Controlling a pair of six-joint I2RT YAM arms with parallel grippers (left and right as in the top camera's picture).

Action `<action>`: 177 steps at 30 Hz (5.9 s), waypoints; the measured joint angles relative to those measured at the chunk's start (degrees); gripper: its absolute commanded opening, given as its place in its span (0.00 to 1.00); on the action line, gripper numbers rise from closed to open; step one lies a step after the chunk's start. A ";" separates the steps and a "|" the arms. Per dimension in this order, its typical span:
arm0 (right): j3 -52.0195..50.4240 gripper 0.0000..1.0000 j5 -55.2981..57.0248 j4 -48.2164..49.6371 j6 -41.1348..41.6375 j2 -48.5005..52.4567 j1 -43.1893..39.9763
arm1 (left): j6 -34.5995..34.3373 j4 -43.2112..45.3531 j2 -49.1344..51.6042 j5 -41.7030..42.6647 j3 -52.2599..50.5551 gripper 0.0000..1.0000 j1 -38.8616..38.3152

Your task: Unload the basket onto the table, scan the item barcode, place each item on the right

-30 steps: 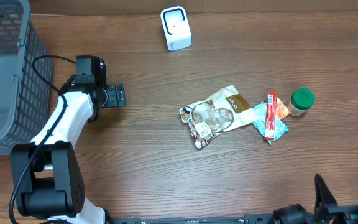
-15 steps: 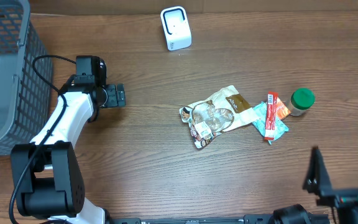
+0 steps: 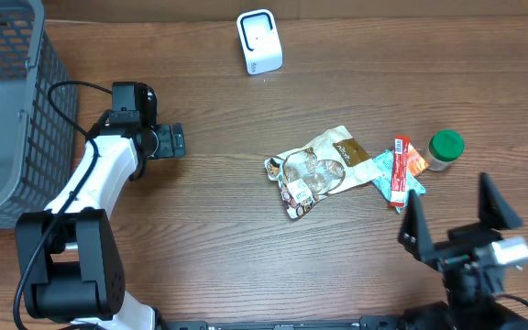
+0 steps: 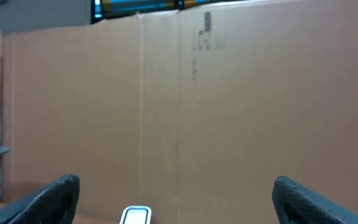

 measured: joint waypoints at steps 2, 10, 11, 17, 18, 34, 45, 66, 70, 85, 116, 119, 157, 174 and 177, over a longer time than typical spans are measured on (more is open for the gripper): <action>-2.91 1.00 -1.92 2.12 0.00 0.00 -1.09 | 0.00 -0.02 0.00 0.00 0.00 1.00 0.00; -10.03 1.00 -6.03 3.78 0.00 0.00 -2.82 | 0.00 0.00 0.00 0.02 0.00 1.00 0.00; -10.58 1.00 -6.14 3.80 -0.02 0.00 -2.82 | 0.00 0.00 0.00 0.00 0.00 1.00 0.00; -14.86 1.00 -6.95 7.02 0.02 0.00 -2.82 | 0.00 -0.02 0.00 0.00 0.00 1.00 0.00; -15.54 1.00 -7.15 7.82 0.04 0.00 -2.84 | 0.00 -0.02 0.00 0.00 0.00 1.00 0.00; -18.40 1.00 -8.68 -4.63 0.17 0.00 -2.82 | 0.00 0.00 0.00 0.02 0.00 1.00 0.00; -18.40 1.00 -8.61 -6.16 0.20 0.00 -2.82 | 0.02 -0.02 0.00 0.02 0.00 1.00 0.00; -18.40 1.00 -8.66 -6.16 0.20 0.00 -2.82 | 0.00 -0.02 0.00 0.02 0.00 1.00 0.00; -18.40 1.00 -8.63 -6.16 0.20 0.00 -2.82 | 0.00 -0.02 0.00 0.00 0.00 1.00 0.00; -18.40 1.00 -8.66 -6.16 0.20 0.00 -2.82 | 0.00 -0.37 -12.98 0.00 -0.02 1.00 -0.02; -18.40 1.00 -8.63 -6.19 0.22 0.00 -2.82 | 0.02 -14.82 -71.95 -0.66 -8.15 1.00 -0.02; -18.40 1.00 -8.66 -6.19 0.22 0.00 -2.82 | -0.02 -14.34 -76.70 -0.66 -13.53 1.00 -0.02; -18.40 1.00 -8.66 -6.19 0.20 0.00 -2.82 | -3.93 54.14 -99.47 4.33 -63.58 1.00 -0.02; -18.40 1.00 -8.63 -6.19 0.22 0.00 -2.82 | -1.09 25.66 -99.47 0.44 -64.15 1.00 -0.02; -18.40 1.00 -8.66 -6.16 0.20 0.00 -2.82 | -0.39 25.64 -99.47 0.44 -64.15 1.00 -0.02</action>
